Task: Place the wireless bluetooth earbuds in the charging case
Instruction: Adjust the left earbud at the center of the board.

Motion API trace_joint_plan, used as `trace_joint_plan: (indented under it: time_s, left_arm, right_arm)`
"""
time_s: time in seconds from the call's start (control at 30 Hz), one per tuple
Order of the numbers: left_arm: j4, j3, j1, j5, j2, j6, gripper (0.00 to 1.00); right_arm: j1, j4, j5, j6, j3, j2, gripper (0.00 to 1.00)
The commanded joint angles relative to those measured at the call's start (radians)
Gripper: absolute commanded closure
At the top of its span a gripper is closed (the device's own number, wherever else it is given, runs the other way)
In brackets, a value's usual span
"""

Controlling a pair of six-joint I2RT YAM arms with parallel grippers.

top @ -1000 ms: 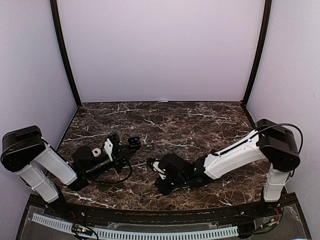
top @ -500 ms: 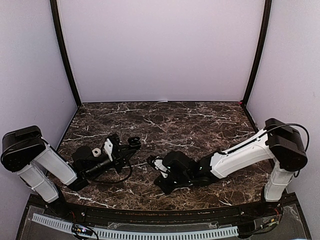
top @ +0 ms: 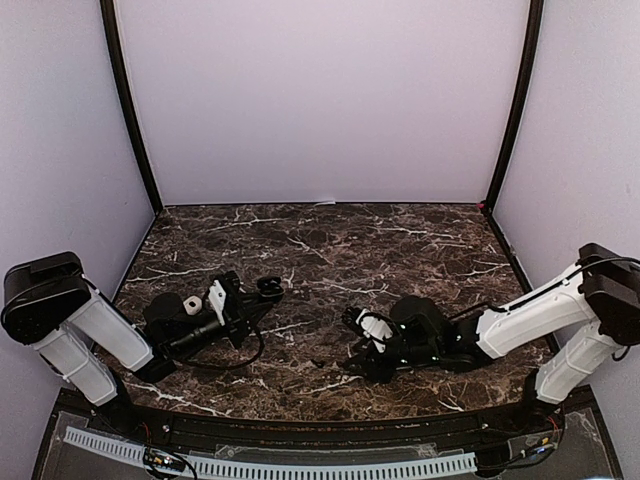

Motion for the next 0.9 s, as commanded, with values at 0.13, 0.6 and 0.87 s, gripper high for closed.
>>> trace_joint_plan:
  time_s: [0.13,0.6,0.87]
  left_arm:
    - [0.035,-0.008,0.005,0.017,-0.017,0.012,1.00]
    - [0.035,-0.010,0.007,0.021,-0.017,0.012,1.00]
    - [0.034,-0.010,0.008,0.020,-0.017,0.012,1.00]
  right_arm:
    - [-0.038,0.139,-0.081,-0.187,0.012,0.130,0.52]
    - [-0.039,0.121,-0.088,-0.322,0.144,0.334,0.60]
    - [-0.044,0.078,-0.154,-0.348,0.181,0.376,0.63]
